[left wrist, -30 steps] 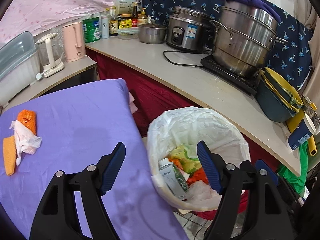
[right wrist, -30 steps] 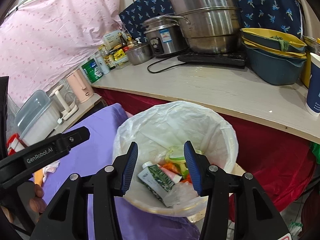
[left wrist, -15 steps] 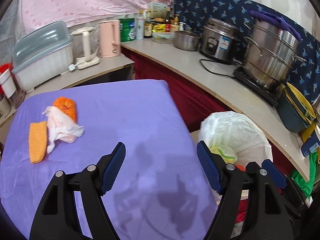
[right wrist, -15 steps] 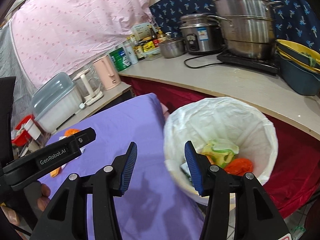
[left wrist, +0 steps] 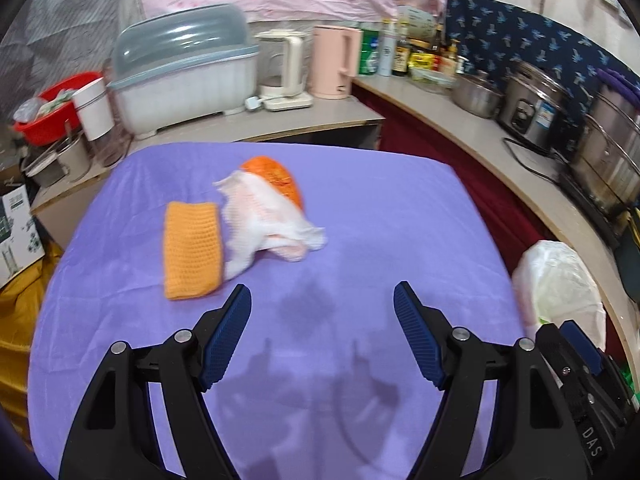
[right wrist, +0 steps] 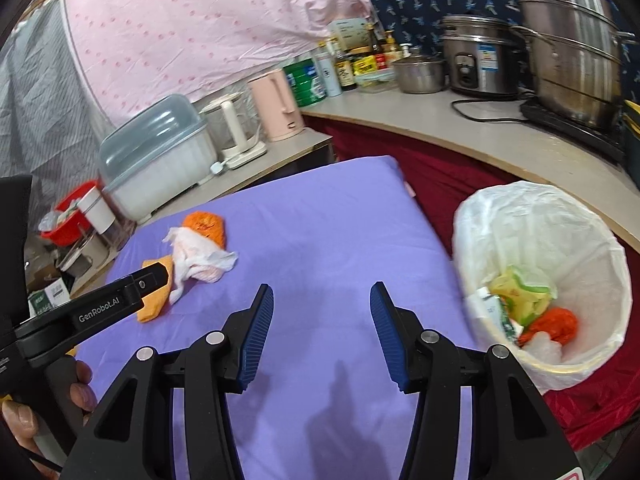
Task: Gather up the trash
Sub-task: 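Move both open grippers back toward the mesh sleeve and tissue, then grasp the orange mesh sleeve with the left gripper while the right grasps the white tissue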
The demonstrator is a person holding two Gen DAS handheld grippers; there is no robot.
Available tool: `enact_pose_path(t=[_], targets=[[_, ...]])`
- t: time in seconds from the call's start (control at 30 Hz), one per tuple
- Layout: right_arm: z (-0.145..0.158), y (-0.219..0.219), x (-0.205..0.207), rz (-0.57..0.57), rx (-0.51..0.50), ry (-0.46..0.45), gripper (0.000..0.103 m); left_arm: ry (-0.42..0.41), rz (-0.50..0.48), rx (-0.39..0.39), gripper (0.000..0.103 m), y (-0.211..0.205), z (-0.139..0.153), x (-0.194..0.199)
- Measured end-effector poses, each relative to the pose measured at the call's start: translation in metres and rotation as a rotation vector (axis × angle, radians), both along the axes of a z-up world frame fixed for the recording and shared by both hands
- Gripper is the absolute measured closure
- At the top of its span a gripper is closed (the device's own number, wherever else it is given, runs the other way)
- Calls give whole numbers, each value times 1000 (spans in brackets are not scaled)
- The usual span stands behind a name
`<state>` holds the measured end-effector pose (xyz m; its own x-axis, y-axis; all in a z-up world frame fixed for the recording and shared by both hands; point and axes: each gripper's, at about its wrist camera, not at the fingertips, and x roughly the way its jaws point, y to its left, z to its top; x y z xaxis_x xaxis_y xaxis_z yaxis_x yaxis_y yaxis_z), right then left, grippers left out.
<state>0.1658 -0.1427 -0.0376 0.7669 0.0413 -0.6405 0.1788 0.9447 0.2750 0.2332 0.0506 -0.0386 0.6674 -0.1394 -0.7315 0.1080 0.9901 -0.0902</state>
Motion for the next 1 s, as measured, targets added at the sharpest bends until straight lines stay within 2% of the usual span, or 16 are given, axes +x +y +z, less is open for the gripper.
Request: enact_pose_path(t=[0.3, 0.5, 0.73, 1.0], targets=[[-19, 65, 47, 112, 4, 42, 54, 40, 111, 23, 33, 71, -20, 22], [-29, 98, 80, 173, 17, 61, 54, 72, 151, 32, 33, 102, -36, 42], [-38, 129, 126, 218, 11, 68, 54, 118, 165, 29, 30, 119, -55, 69], [-53, 142, 166, 223, 17, 91, 53, 142, 183, 0, 28, 124, -67, 100]])
